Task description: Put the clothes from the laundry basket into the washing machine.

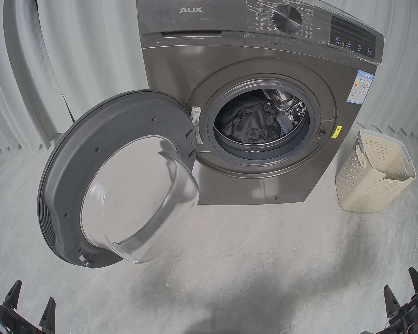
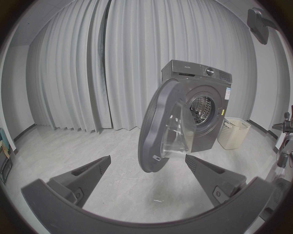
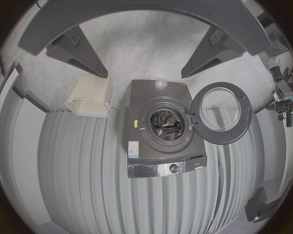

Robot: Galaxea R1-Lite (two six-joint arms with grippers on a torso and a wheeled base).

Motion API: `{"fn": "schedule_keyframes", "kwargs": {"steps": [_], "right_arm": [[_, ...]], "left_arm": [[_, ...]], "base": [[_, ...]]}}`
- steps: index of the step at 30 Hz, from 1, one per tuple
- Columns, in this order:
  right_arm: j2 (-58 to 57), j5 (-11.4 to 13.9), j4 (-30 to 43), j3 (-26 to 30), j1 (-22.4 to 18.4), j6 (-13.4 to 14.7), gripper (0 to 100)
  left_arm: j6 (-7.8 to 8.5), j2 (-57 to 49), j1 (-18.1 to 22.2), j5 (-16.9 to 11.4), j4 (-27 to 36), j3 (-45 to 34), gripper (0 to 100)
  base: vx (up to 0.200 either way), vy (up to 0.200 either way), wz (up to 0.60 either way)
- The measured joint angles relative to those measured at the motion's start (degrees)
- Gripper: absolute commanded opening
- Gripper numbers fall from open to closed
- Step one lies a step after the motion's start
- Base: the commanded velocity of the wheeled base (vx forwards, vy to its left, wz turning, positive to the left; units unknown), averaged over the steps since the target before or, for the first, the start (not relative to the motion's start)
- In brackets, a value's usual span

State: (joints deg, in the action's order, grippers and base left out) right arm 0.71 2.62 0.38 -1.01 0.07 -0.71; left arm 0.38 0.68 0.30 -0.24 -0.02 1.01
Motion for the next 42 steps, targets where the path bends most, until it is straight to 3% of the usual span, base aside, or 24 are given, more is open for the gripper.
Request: {"fn": "schedule_keyframes", "kwargs": {"steps": [8,17,22,31,34,37,42], "right_arm": [[0.02,0.00,0.06,0.00,0.02,-0.07,100],[0.04,-0.02,0.02,0.00,0.00,0.00,100],[0.06,0.00,0.00,0.00,-0.05,0.02,100],[0.06,0.00,-0.02,0.00,-0.02,0.06,100],[0.09,0.00,-0.05,0.00,0.02,0.09,100],[0.11,0.00,-0.05,0.00,0.00,0.11,100],[0.11,0.00,-0.02,0.00,0.00,0.16,100]], "left_arm": [[-0.38,0.06,0.02,0.06,-1.41,0.80,100],[-1.04,7.75,-1.82,-4.46,-0.60,10.56,100],[-1.46,17.51,-3.47,-5.80,-4.99,13.75,100],[-1.50,38.29,-4.84,-7.55,-19.24,17.83,100],[-1.19,44.39,-5.14,-9.46,-22.97,18.58,100],[-0.71,48.70,-5.36,-13.19,-25.83,18.77,100],[0.33,51.71,-6.95,-17.74,-27.21,18.31,100]], "base": [[0.000,0.000,0.00],[0.000,0.000,0.00],[0.000,0.000,0.00],[0.000,0.000,0.00],[0.000,0.000,0.00],[0.000,0.000,0.00],[0.000,0.000,0.00]]}}
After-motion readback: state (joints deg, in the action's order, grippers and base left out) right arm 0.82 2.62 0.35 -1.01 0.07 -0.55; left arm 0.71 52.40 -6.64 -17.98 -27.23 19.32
